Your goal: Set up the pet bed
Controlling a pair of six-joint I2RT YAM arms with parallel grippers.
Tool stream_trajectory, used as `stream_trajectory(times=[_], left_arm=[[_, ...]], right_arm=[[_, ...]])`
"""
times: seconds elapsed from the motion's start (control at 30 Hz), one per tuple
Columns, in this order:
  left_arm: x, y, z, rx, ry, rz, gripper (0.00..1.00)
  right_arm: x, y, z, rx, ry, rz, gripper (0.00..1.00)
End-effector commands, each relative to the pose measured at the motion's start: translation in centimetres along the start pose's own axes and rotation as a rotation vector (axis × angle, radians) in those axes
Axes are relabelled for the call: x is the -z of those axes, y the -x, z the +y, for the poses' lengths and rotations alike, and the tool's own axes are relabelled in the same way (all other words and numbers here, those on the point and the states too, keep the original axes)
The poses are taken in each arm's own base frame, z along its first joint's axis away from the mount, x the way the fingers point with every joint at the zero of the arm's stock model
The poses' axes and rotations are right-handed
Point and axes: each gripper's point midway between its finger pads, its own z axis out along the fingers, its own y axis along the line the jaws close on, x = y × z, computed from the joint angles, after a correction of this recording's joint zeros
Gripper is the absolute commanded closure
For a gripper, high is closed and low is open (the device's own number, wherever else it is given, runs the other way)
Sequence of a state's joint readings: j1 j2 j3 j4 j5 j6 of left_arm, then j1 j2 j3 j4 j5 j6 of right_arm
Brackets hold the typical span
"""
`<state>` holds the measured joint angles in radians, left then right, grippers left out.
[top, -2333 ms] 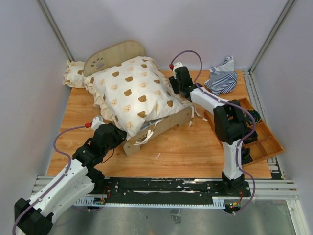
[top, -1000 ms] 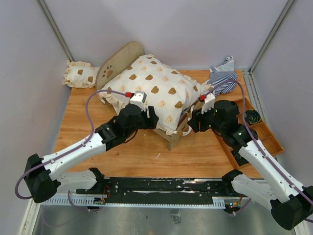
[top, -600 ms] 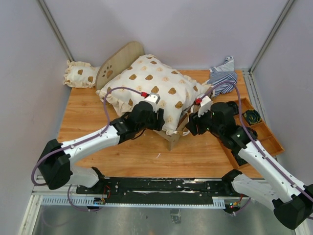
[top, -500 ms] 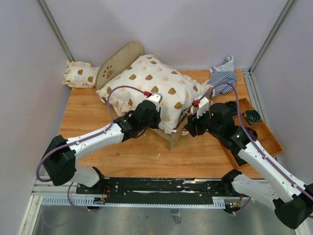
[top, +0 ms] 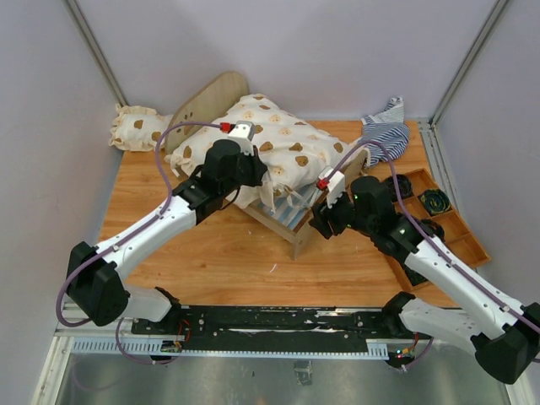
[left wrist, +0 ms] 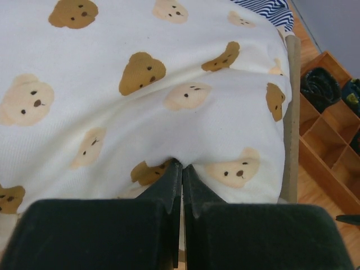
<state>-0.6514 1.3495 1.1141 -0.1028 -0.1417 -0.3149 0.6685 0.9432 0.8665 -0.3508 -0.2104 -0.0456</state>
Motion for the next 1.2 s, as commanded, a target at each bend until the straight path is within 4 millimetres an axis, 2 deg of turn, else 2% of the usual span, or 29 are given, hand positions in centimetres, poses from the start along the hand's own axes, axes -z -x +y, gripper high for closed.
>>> stream_trajectory(times=[0.0,0.1,0.2,0.4,0.53,0.57,0.63,0.67,0.73,0.77,0.87,1.0,1.07,1.17], left_arm=[[0.4,2.2,-0.9,0.055,-0.092,-0.058,1.0],[0.5,2.6,-0.7,0.072,-0.105,-0.066,1.0],[0.5,3.2,-0.6,0.083,-0.115,-0.076,1.0],[0.2,3.7,-0.3,0.102,-0.131,-0.081,1.0],[0.1,3.6,-0.1,0.108,-0.134,-0.078,1.0],[0.0,3.5,-0.1,0.11,-0.134,-0.077,1.0],[0.0,3.6,0.1,0.108,-0.13,-0.078,1.0],[0.0,3.6,0.3,0.107,-0.125,-0.078,1.0],[0.0,3.7,0.6,0.108,-0.116,-0.079,1.0],[0.1,3.8,0.8,0.108,-0.112,-0.082,1.0],[0.2,3.9,1.3,0.104,-0.098,-0.092,1.0],[0.0,4.0,1.6,0.107,-0.088,-0.096,1.0],[-0.2,3.8,1.6,0.115,-0.093,-0.093,1.0],[-0.3,3.8,1.4,0.127,-0.107,-0.098,1.0]], right_arm=[[-0.5,4.3,-0.1,0.113,-0.017,-0.076,0.46],[-0.3,6.4,-0.9,0.139,-0.055,-0.106,0.45],[-1.4,7.0,-0.7,0.169,-0.033,-0.12,0.45],[-4.7,6.4,-0.6,0.192,-0.012,-0.094,0.46],[-6.8,6.0,-0.2,0.141,0.017,-0.069,0.47],[-7.2,5.9,-0.1,0.129,0.017,-0.066,0.49],[-7.7,5.5,-0.2,0.109,0.009,-0.051,0.6],[-7.7,5.5,-0.2,0.101,0.006,-0.049,0.66],[-7.3,5.7,0.0,0.084,0.011,-0.055,0.9],[-6.9,5.9,0.2,0.075,0.018,-0.066,0.98],[-5.0,7.1,0.8,0.011,0.026,-0.117,1.0],[-2.7,8.9,2.9,-0.073,0.121,-0.184,1.0],[-2.6,9.0,3.5,-0.119,0.147,-0.194,1.0],[-3.7,8.5,3.5,-0.181,0.145,-0.228,1.0]])
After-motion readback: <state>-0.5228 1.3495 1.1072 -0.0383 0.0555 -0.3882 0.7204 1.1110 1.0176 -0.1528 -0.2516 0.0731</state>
